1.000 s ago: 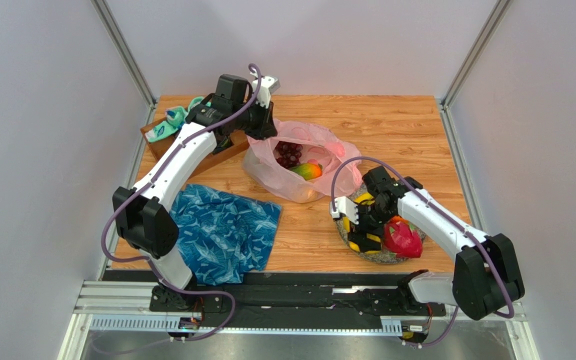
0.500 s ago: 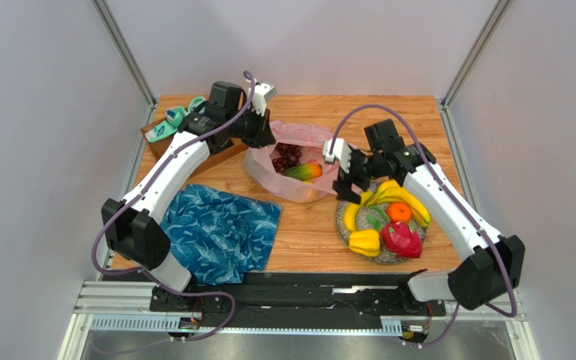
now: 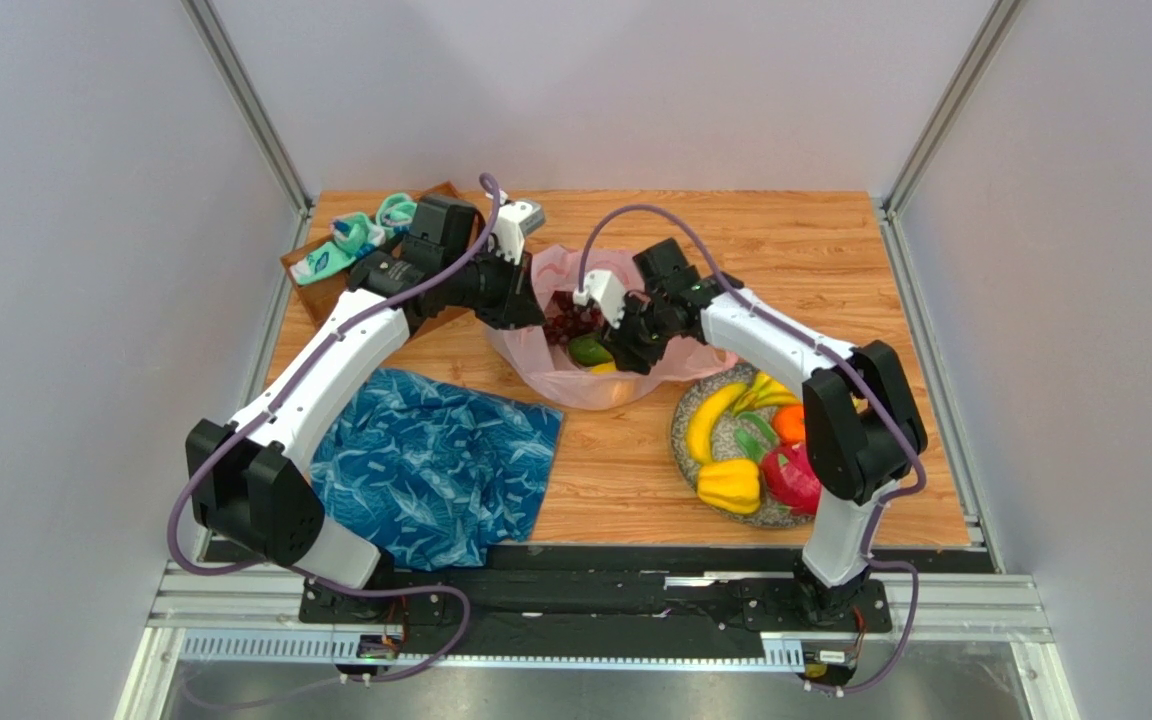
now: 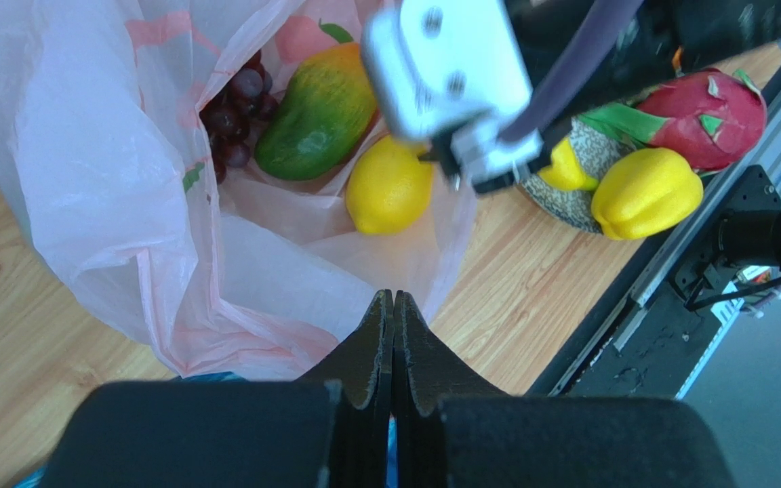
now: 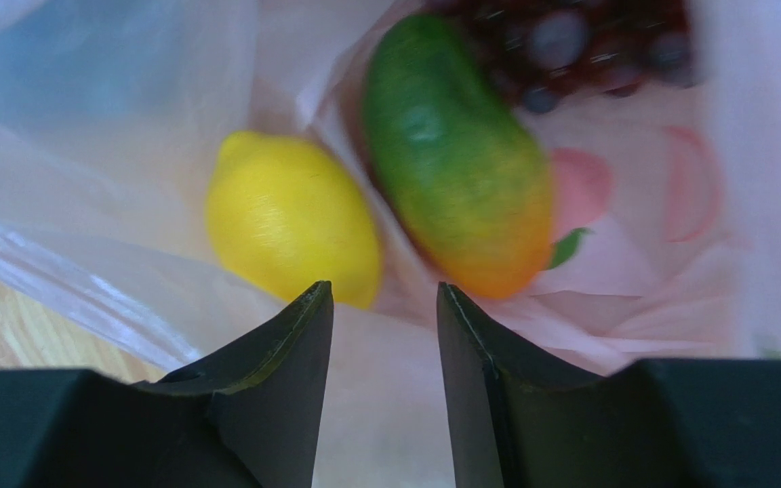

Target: Take the fake fruits out of the plastic bag

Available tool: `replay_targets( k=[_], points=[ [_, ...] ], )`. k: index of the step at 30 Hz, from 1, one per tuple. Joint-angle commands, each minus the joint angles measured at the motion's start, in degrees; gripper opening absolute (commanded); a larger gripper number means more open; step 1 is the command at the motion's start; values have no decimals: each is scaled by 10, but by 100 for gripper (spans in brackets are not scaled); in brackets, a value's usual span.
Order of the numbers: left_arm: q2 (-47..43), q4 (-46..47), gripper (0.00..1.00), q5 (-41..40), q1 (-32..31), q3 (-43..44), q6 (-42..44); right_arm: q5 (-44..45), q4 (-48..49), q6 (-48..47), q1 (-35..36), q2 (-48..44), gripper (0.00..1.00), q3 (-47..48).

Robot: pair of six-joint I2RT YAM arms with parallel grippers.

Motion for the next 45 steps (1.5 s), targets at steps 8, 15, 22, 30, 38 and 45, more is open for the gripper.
replay_targets(
  k=[8,15,22,30,38,45],
  points=[
    [-15,15,0,9,3,3,-2,66,42,-23,38,-110,62,-67],
    [-13,11,0,12,3,5,3,89,25,-49,32,35,66,75],
    [-19,12,0,9,3,2,6,89,-58,-88,32,144,77,182],
    [-14,20,0,8,3,2,6,85,-125,-128,35,172,83,175],
    [9,23,0,13,3,19,-1,42,-88,-68,7,61,54,184],
    [35,36,0,14,3,42,-11,-83,-124,-58,-15,-136,53,111]
  ],
)
